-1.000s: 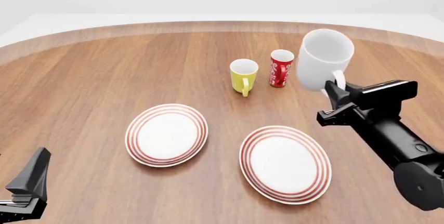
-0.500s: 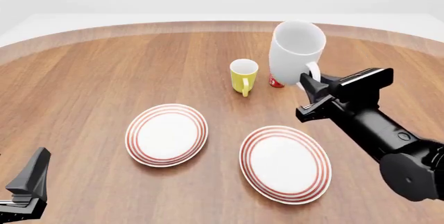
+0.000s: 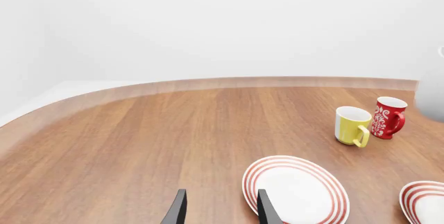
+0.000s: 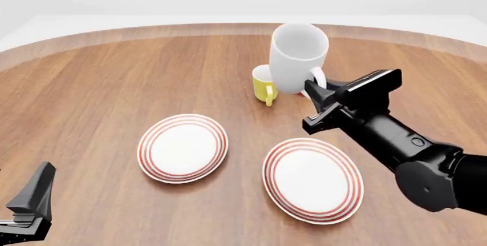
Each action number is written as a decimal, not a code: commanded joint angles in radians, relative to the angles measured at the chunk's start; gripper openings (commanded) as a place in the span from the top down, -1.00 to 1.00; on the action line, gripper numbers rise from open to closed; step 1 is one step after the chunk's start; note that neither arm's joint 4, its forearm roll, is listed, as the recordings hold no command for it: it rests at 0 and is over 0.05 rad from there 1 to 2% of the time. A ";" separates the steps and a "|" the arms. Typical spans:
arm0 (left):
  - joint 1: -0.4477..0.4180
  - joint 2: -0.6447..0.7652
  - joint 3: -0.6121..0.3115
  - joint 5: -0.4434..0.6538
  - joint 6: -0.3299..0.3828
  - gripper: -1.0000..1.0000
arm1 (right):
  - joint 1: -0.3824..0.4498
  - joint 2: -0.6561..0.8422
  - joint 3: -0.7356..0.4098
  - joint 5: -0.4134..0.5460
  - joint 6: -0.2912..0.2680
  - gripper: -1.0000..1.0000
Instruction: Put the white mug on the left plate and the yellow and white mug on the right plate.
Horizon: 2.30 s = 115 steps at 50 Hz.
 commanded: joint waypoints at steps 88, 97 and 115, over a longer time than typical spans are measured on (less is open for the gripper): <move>0.000 0.000 0.000 0.000 0.000 -1.00 | 0.266 0.401 -0.341 0.046 0.027 1.00; 0.000 0.000 0.000 0.000 0.000 -1.00 | 0.293 0.425 -0.371 0.065 0.033 1.00; 0.000 0.000 0.000 0.000 0.000 -1.00 | 0.325 0.476 -0.406 0.076 0.046 1.00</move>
